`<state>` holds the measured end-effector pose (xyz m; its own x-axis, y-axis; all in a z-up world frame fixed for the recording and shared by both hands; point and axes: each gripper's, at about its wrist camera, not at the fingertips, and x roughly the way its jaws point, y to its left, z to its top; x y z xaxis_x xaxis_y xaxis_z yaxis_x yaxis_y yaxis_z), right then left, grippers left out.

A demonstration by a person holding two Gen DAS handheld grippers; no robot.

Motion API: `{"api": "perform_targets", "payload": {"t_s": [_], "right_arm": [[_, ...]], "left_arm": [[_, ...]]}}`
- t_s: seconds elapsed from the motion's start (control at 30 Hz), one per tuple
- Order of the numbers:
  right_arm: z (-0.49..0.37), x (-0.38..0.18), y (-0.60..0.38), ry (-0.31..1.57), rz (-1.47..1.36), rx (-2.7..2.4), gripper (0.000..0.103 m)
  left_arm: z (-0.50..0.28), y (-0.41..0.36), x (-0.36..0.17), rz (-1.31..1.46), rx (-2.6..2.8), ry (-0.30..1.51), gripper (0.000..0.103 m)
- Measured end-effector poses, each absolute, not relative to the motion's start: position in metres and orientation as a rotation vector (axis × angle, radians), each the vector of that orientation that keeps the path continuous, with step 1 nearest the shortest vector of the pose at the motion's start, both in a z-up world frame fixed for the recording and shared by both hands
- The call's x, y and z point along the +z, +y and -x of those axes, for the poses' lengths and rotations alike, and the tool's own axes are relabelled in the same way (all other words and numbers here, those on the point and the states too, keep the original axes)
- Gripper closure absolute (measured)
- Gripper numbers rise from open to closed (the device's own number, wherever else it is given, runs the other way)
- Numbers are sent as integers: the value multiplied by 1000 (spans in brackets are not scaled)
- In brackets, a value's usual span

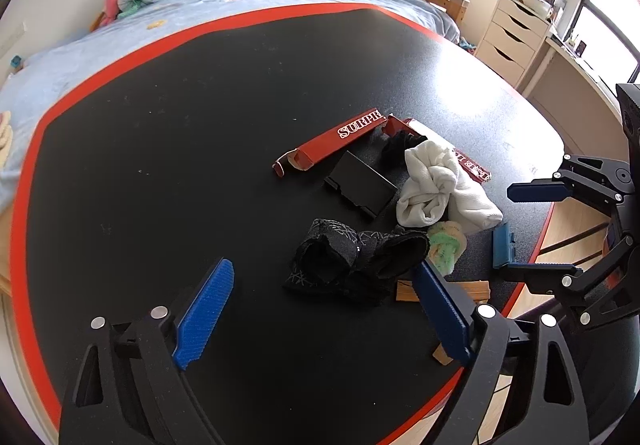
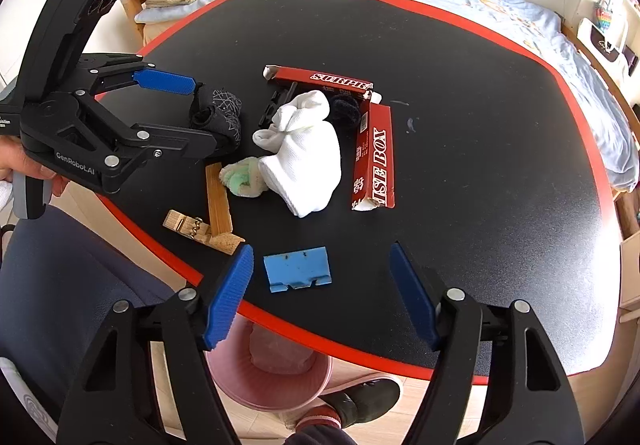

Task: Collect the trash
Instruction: 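Grasp the black sock with the left tool while the right tool grasps the blue clip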

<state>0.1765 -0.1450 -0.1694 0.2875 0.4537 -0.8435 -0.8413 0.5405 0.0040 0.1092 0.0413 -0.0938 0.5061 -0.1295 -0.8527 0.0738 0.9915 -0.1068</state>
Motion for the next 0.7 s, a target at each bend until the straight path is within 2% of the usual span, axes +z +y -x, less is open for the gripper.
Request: {"api": "perform_targets", "payload": {"t_s": [0.07,0.13,0.2,0.23,0.3,0.43,0.7], "right_arm": [[-175,-171,-144,916,502,919,50],[-174,-172,-144,918,500,920,62],[-174,-173,-146,917,492,919,70],[-175,-173,-146,916,489,917,71],[-175,-173,-147,915,484,916,72],[-177,-173,-151,915,463,906,72],[-174,-160,-159,904,421,896,72]], "left_arm": [[-111,41,-96,62,-130,1037,28],[-109,40,-96,69,-137,1035,32],[-110,39,-96,77,-142,1031,36],[-110,38,-96,79,-145,1030,41],[-111,36,-95,87,-161,1030,51],[-112,35,-93,93,-152,1030,56],[-104,40,-79,104,-116,1002,58]]}}
